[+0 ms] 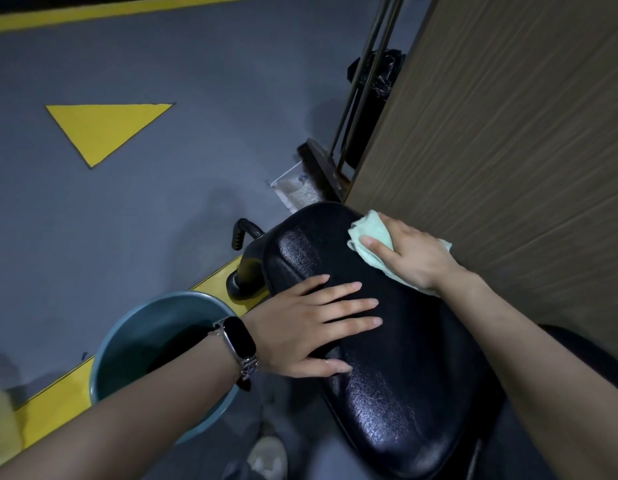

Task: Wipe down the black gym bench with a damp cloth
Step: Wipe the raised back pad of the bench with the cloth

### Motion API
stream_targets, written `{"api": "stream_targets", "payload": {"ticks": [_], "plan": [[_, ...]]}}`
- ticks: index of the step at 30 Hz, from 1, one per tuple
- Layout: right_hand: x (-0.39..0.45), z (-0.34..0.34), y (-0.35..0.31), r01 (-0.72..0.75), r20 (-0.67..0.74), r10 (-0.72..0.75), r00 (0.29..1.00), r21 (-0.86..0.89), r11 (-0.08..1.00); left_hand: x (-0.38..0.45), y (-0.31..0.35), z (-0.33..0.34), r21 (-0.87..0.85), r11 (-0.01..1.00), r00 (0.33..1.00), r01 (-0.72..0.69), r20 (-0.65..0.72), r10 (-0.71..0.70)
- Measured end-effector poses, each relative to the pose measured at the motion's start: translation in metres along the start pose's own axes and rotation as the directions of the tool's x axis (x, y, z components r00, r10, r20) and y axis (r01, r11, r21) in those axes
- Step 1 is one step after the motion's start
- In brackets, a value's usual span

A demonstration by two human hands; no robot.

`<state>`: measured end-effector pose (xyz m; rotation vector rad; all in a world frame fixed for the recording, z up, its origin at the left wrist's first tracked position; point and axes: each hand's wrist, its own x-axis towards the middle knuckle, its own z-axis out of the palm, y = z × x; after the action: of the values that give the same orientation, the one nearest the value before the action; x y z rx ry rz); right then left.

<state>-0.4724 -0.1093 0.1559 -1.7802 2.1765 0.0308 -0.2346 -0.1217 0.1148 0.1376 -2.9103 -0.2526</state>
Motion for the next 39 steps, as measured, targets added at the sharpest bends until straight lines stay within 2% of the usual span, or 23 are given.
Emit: {"api": "stream_targets", "payload": {"ticks": [5,15,25,30,39], "plan": [[0.031,0.001,-0.025,0.016,0.006,-0.017,1.000,0.039,0.999,0.001,0.000,0.003,-0.040,0.999,1.000,0.007,-0.018,-0.008],[0.067,0.001,-0.062,0.057,-0.011,-0.057,0.998,-0.002,0.998,0.001,0.002,0.007,-0.074,0.997,0.999,0.022,-0.046,-0.025],[0.042,0.002,-0.042,0.146,-0.010,-0.145,0.989,0.067,0.987,0.000,0.005,0.004,-0.046,0.999,0.999,0.026,-0.026,-0.027],[0.019,0.000,-0.023,0.190,0.003,-0.191,0.982,0.043,0.981,-0.001,0.003,0.003,-0.061,0.998,1.000,0.026,0.008,-0.026],[0.034,-0.006,-0.035,0.178,0.061,-0.182,0.981,0.057,0.982,-0.002,0.001,0.010,-0.086,0.996,0.998,0.014,-0.062,-0.019]]}}
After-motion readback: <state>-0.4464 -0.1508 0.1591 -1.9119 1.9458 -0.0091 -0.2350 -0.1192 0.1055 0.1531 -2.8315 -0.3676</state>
